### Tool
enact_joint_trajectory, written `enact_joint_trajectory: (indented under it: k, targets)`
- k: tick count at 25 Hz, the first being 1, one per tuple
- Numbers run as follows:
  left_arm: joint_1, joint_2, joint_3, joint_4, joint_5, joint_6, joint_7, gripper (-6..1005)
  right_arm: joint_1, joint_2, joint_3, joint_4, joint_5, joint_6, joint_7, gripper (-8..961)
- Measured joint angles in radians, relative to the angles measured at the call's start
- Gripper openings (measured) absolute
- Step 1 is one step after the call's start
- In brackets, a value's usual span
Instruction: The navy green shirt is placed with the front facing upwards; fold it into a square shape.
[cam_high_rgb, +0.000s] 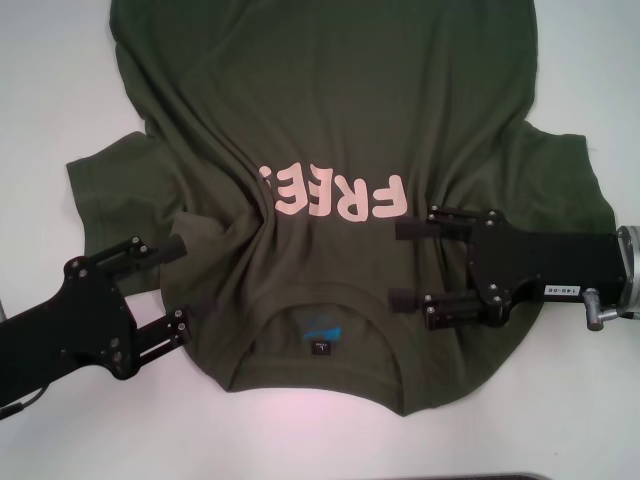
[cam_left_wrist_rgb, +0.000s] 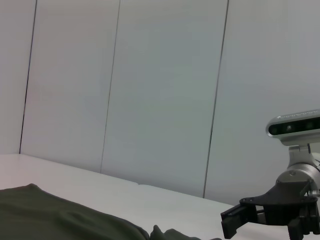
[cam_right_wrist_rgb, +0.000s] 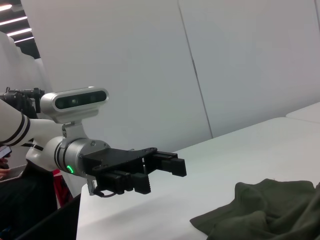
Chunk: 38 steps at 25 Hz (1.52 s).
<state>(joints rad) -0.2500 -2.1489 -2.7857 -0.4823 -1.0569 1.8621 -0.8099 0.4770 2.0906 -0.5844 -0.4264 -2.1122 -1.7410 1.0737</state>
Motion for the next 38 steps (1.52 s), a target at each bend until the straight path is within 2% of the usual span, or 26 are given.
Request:
enact_joint_trajectory:
  k: [15, 21, 24, 27, 28, 30, 31, 35, 38]
  targets:
    - [0.0, 0.0, -0.004, -0.001, 0.0, 0.0, -0.011, 626, 0.0, 0.0, 0.0, 0.0, 0.0, 0.0, 0.0, 915]
    - [-0.01, 0.007, -0.017, -0.016, -0.009, 0.009, -0.153, 627, 0.002, 0.0, 0.0, 0.0, 0.0, -0.003, 0.009, 915]
    - [-0.025, 0.011, -0.05, -0.06, -0.017, 0.041, -0.335, 627, 0.01, -0.001, 0.0, -0.009, 0.0, -0.01, 0.087, 915]
    - [-0.052, 0.013, -0.065, -0.158, -0.029, 0.06, -0.663, 627, 0.024, -0.004, 0.0, -0.04, 0.0, -0.017, 0.216, 914]
    - [-0.069, 0.024, -0.056, -0.197, -0.024, 0.052, -0.847, 627, 0.029, -0.004, 0.0, -0.058, 0.0, -0.018, 0.272, 914]
    - [-0.087, 0.041, -0.04, -0.221, -0.014, 0.043, -1.015, 627, 0.039, -0.004, -0.005, -0.089, 0.0, -0.018, 0.374, 914]
    - [-0.102, 0.058, -0.026, -0.224, -0.007, 0.036, -1.122, 627, 0.047, -0.004, -0.015, -0.103, -0.001, -0.018, 0.433, 914]
    - [-0.125, 0.096, 0.002, -0.221, -0.001, -0.041, -1.412, 627, 0.072, -0.005, -0.068, -0.141, -0.001, 0.001, 0.6, 914]
    - [-0.128, 0.118, 0.016, -0.22, 0.001, -0.118, -1.554, 620, 0.091, -0.005, -0.073, -0.142, 0.003, 0.001, 0.639, 915]
